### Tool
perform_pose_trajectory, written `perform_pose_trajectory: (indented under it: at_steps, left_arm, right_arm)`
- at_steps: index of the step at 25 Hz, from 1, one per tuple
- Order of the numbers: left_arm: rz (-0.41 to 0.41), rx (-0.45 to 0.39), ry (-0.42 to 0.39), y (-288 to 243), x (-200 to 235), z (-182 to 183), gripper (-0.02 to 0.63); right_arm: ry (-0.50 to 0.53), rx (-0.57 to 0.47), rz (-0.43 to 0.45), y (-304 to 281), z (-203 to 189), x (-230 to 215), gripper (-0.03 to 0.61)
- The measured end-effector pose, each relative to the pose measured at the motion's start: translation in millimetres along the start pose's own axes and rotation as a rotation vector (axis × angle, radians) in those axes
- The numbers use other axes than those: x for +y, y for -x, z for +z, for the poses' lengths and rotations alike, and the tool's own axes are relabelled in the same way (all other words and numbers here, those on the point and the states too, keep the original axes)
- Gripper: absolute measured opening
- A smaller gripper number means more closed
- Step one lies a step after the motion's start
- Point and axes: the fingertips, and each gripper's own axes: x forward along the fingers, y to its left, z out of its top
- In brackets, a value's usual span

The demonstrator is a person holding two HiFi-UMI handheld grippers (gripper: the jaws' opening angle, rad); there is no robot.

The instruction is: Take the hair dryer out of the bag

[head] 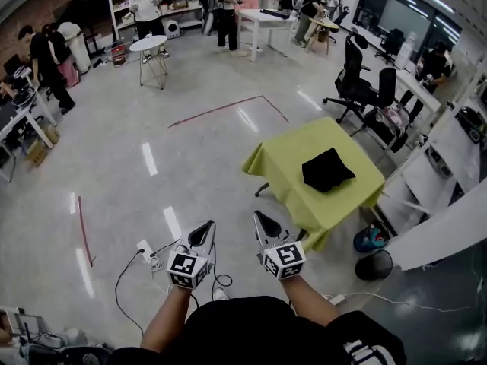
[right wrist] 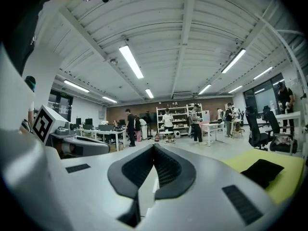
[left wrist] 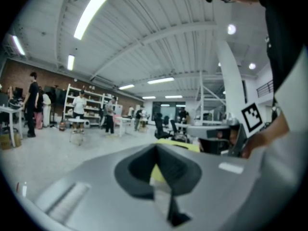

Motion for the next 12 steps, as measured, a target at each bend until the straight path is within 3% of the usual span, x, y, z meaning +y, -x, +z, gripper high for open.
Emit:
perform_pose_trajectory:
  at_steps: [12]
  left_arm:
    - [-0.074,-0.021,0.016,7,24,0,0.008]
  right_arm:
    - [0.018,-0.002,-0.053,-9,5,22,0.006]
